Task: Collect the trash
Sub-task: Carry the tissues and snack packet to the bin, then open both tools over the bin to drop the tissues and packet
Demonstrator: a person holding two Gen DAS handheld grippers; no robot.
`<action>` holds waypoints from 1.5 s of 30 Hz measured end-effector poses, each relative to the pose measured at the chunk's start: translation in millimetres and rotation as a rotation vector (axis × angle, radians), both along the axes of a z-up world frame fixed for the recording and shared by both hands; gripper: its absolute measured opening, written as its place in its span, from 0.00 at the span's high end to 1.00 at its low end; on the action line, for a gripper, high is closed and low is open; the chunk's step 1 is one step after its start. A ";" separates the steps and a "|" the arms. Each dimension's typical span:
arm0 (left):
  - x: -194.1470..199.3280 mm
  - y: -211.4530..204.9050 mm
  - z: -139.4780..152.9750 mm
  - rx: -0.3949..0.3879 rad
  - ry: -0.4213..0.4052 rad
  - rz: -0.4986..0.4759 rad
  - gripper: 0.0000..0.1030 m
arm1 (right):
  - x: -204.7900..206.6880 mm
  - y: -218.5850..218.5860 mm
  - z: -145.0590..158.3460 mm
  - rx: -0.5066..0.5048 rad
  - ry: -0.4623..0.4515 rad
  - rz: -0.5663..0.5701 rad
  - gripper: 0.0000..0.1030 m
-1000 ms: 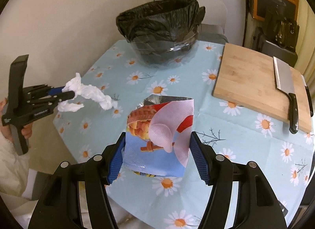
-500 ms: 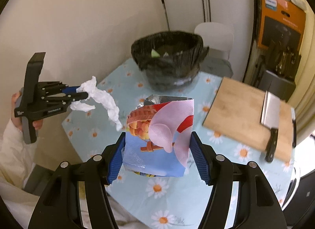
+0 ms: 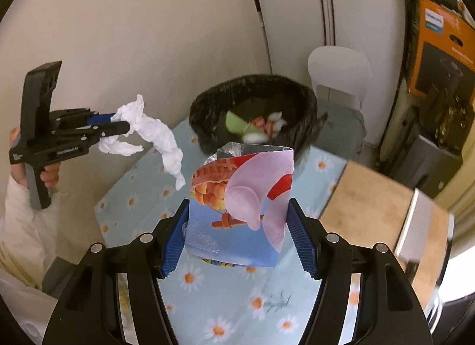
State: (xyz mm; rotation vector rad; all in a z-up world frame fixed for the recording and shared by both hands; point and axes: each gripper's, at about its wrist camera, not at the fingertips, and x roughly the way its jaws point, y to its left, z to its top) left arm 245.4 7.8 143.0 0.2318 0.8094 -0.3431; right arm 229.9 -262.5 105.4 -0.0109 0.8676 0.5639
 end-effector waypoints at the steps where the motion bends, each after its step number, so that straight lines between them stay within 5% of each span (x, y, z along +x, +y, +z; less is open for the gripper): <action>1: 7.6 -0.3 3.5 -0.006 -0.001 -0.008 0.76 | 6.3 1.5 1.0 -0.002 -0.005 0.001 0.42; 8: 70.3 -11.7 23.0 -0.003 -0.033 -0.048 0.76 | 75.9 18.4 -0.9 0.004 -0.008 0.032 0.42; 19: 148.4 -33.9 6.7 0.055 0.009 -0.092 0.76 | 159.3 50.6 -15.7 -0.086 0.006 0.126 0.41; 42: 250.2 -55.1 -109.0 0.194 0.256 -0.179 0.76 | 235.9 93.1 -83.0 -0.308 0.107 0.311 0.40; 44: 252.6 -53.7 -113.8 0.177 0.270 -0.181 0.73 | 236.0 97.7 -84.4 -0.341 0.105 0.336 0.35; 45: 253.9 -51.9 -115.5 0.171 0.274 -0.171 0.62 | 235.3 99.3 -84.6 -0.352 0.100 0.344 0.35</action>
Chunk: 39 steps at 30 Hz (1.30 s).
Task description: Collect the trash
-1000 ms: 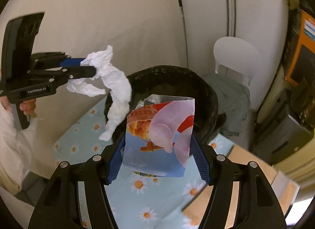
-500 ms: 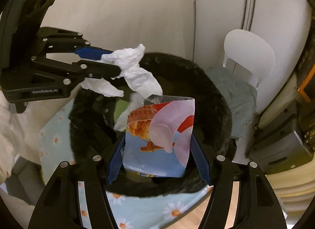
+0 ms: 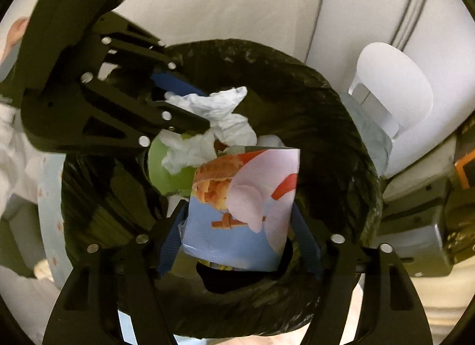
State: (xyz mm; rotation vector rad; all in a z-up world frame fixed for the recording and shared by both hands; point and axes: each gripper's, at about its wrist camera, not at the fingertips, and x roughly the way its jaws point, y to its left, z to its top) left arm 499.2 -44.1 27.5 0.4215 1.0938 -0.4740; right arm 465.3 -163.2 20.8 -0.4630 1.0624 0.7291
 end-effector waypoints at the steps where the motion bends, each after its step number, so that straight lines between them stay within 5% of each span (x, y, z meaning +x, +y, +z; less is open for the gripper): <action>1: -0.9 1.9 -0.3 0.003 -0.007 0.009 0.44 | -1.9 0.6 0.5 -0.010 -0.020 0.010 0.33; 4: -12.0 4.8 5.1 -0.013 -0.056 0.006 0.21 | -8.8 -2.2 7.4 -0.021 -0.064 -0.010 0.25; 10: -37.7 16.8 23.7 -0.064 -0.121 0.068 0.06 | -48.0 -15.6 34.7 0.003 -0.131 -0.043 0.17; 22: -127.2 39.8 45.1 -0.214 -0.201 0.200 0.06 | -118.0 -42.4 60.2 0.126 -0.169 -0.165 0.13; 28: -186.3 38.8 50.9 -0.167 -0.358 0.256 0.06 | -162.8 -45.0 62.9 0.128 -0.261 -0.214 0.09; 39: -270.9 36.0 10.4 -0.148 -0.351 0.287 0.06 | -237.5 -38.8 33.8 0.148 -0.322 -0.315 0.08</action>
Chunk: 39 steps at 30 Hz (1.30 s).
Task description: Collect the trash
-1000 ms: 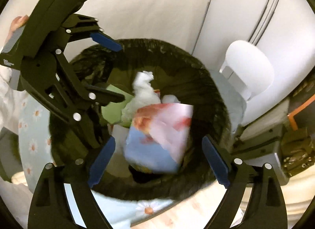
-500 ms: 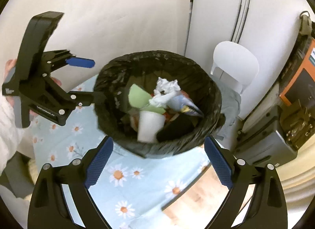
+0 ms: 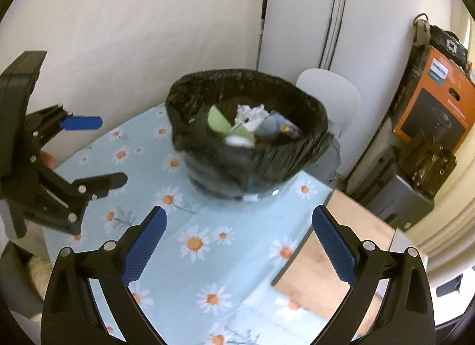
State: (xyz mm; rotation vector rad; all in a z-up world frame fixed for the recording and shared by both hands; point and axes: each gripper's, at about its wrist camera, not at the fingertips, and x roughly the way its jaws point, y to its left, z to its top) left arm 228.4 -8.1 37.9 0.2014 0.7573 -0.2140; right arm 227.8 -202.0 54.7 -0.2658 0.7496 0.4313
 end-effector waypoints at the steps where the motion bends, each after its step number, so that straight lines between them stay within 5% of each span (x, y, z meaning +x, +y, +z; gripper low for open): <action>1: -6.5 0.5 -3.4 0.000 0.006 0.003 0.06 | -7.7 -0.2 -4.1 0.011 -0.008 -0.014 0.08; 18: -87.9 11.5 -52.3 -0.028 0.012 0.079 0.06 | -80.9 -20.3 -58.8 0.144 0.002 -0.101 0.08; 27: -98.7 7.8 -72.2 -0.028 0.048 0.087 0.06 | -102.6 -35.2 -81.4 0.151 0.023 -0.120 0.08; 39: -86.8 2.1 -61.7 -0.012 0.023 0.070 0.06 | -105.0 -38.9 -74.2 0.173 0.000 -0.102 0.08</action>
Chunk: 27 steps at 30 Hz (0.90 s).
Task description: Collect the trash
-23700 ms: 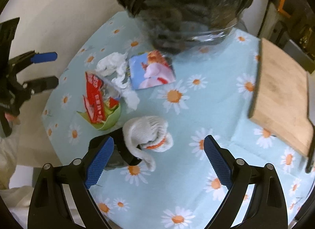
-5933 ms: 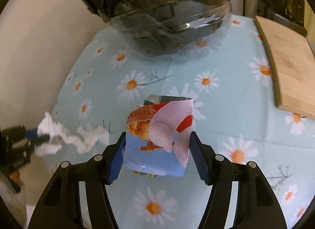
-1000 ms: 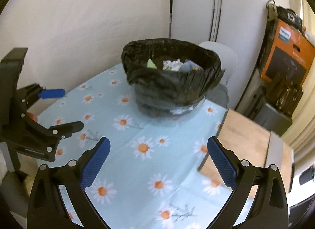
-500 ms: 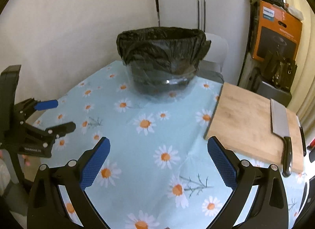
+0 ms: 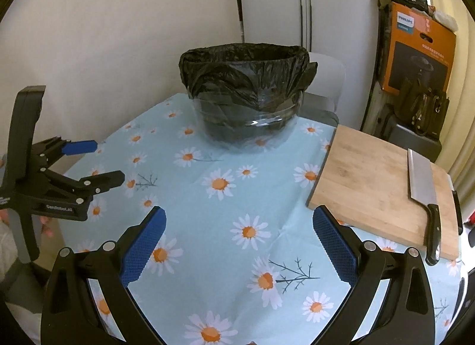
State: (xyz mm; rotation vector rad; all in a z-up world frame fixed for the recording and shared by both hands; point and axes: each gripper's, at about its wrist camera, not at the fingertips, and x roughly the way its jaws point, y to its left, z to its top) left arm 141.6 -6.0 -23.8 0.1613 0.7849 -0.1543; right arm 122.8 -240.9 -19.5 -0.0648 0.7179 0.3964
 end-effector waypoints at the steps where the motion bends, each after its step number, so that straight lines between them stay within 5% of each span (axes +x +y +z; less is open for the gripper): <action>1: 0.7 -0.8 0.6 0.004 -0.004 -0.006 0.06 | 0.9 -0.1 0.3 -0.003 -0.003 -0.002 0.08; 27: -2.7 -12.5 -0.9 0.010 -0.025 -0.068 0.06 | 6.6 -4.8 -8.4 0.016 0.031 -0.008 0.08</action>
